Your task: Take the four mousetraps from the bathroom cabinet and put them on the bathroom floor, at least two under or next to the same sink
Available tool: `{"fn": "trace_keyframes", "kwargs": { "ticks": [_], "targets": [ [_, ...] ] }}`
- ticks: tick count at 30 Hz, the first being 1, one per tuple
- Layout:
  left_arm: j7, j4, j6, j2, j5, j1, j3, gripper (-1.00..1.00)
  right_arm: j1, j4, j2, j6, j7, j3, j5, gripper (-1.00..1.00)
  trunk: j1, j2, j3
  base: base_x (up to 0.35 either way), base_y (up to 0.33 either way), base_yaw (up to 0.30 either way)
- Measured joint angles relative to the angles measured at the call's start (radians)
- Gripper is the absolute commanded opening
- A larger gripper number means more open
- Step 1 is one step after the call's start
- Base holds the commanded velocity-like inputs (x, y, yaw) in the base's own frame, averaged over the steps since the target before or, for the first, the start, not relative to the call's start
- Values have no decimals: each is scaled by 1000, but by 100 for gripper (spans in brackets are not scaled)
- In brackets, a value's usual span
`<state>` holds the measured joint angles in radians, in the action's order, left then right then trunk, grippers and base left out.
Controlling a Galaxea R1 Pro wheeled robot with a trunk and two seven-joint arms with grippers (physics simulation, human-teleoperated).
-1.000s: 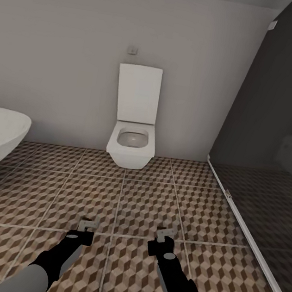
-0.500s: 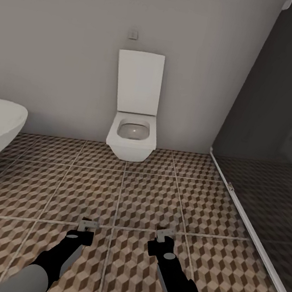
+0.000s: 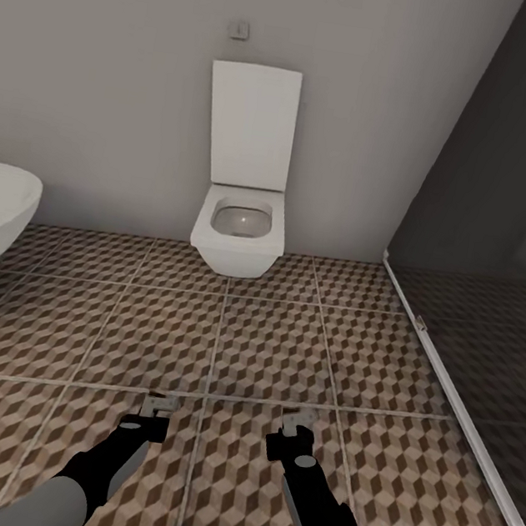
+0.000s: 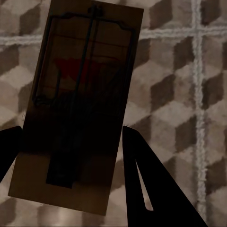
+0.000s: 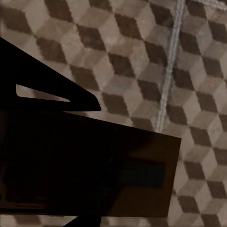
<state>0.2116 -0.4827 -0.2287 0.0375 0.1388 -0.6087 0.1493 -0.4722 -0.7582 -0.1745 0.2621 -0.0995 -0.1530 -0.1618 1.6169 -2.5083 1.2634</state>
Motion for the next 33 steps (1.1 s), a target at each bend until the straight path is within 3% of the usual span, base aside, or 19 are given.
{"fn": "trace_keyframes", "kwargs": {
  "ticks": [33],
  "targets": [
    [0, 0, 0, 0, 0, 0, 0, -100, 0, 0, 0, 0, 0, 0, 0, -100, 15, -8, 128, 0, 0, 0]
  ]
}}
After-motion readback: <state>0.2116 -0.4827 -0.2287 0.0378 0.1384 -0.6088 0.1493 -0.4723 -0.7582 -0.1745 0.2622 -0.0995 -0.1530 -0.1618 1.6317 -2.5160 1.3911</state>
